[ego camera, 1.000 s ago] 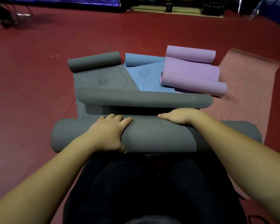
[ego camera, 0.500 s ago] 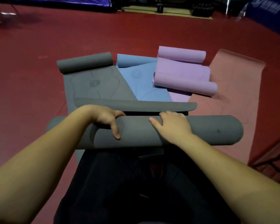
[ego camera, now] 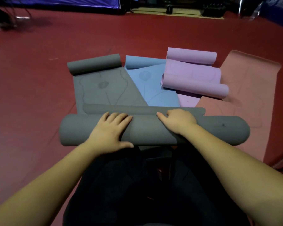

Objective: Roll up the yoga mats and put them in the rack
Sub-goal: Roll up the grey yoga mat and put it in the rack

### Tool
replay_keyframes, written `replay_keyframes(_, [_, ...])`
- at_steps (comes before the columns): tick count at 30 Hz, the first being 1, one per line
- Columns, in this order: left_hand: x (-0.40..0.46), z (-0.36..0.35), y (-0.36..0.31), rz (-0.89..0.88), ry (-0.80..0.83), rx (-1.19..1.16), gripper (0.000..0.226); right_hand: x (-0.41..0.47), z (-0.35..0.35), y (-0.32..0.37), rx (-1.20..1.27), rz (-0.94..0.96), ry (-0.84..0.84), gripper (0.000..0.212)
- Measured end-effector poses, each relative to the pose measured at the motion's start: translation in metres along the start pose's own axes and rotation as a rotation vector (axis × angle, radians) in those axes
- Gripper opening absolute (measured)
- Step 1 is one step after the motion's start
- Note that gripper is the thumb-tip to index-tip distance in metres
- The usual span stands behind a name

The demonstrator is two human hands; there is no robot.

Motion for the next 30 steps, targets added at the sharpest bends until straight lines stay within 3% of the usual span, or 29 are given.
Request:
replay_keyframes(3, [-0.010, -0.018, -0.014, 0.041, 0.072, 0.163, 0.127, 0.007, -0.003, 0.002, 0.017, -0.015, 0.063, 0.073])
replay_keyframes(5, [-0.008, -0.019, -0.015, 0.095, 0.103, 0.190, 0.131, 0.012, -0.005, 0.000, 0.025, -0.032, 0.105, 0.075])
replay_keyframes(16, [-0.002, 0.020, -0.017, 0.049, 0.022, 0.215, 0.111, 0.010, 0.009, -0.007, 0.024, -0.067, 0.195, 0.082])
replay_keyframes(23, [-0.027, 0.059, -0.024, 0.023, -0.024, 0.095, 0.104, -0.022, 0.024, 0.006, 0.067, -0.010, 0.352, 0.069])
replay_keyframes(28, [-0.035, 0.040, -0.024, 0.024, 0.129, 0.021, 0.106, -0.031, 0.000, 0.006, 0.050, 0.009, 0.441, 0.072])
replay_keyframes(30, [-0.033, 0.029, -0.022, 0.026, 0.204, -0.026, 0.108, -0.030, -0.004, 0.007, 0.042, 0.044, 0.397, 0.070])
Point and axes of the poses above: each hand's wrist, its own x-axis towards the middle knuckle, its own z-axis out of the back of the hand, y = z × x, the point moved 10 cm from there along x, towards the middle knuckle, and after that the axes turned 8 degrees about x, right-handed, at the moved point
